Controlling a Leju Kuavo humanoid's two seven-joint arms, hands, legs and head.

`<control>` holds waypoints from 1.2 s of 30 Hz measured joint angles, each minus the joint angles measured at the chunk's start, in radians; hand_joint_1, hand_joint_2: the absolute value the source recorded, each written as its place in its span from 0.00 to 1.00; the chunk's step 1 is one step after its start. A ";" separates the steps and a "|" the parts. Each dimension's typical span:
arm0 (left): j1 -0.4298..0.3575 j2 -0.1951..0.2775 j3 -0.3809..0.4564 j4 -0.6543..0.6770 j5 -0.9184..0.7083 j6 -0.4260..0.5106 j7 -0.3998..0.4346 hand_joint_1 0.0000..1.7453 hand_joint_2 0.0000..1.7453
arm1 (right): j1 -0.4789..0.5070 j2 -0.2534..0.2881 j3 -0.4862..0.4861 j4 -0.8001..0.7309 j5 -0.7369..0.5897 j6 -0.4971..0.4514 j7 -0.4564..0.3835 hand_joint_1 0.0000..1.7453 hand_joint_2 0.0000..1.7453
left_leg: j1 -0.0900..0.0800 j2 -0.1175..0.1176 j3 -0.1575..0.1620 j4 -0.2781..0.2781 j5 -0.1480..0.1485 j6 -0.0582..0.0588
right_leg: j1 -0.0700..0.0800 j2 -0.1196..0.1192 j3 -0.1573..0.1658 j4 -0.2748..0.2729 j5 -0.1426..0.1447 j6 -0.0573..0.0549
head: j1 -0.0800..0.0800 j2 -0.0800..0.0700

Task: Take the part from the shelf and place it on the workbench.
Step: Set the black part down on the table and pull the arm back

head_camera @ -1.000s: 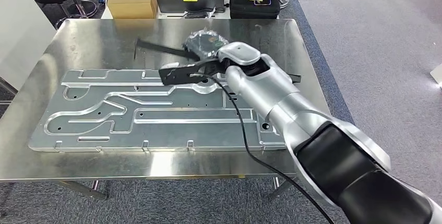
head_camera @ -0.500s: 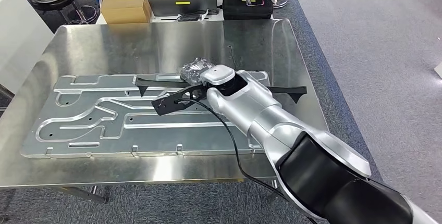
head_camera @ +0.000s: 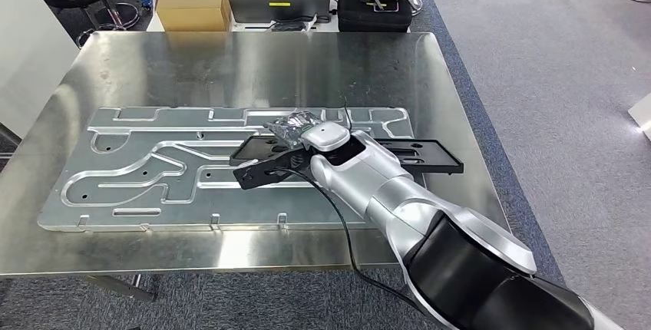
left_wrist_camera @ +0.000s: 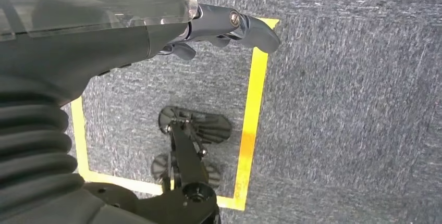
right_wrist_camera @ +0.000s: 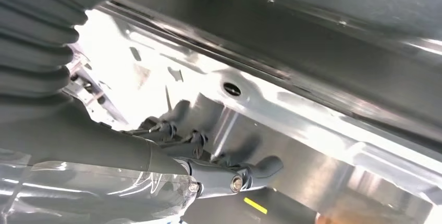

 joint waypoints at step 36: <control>0.071 -0.007 0.027 0.002 0.116 -0.020 -0.062 0.00 0.00 | 0.791 -0.581 -0.953 -1.184 -0.289 -0.598 -0.426 0.00 0.00 | -0.010 -0.032 0.015 0.010 -0.021 0.020 | 0.005 -0.006 0.009 -0.033 0.056 0.001 | 0.000 0.000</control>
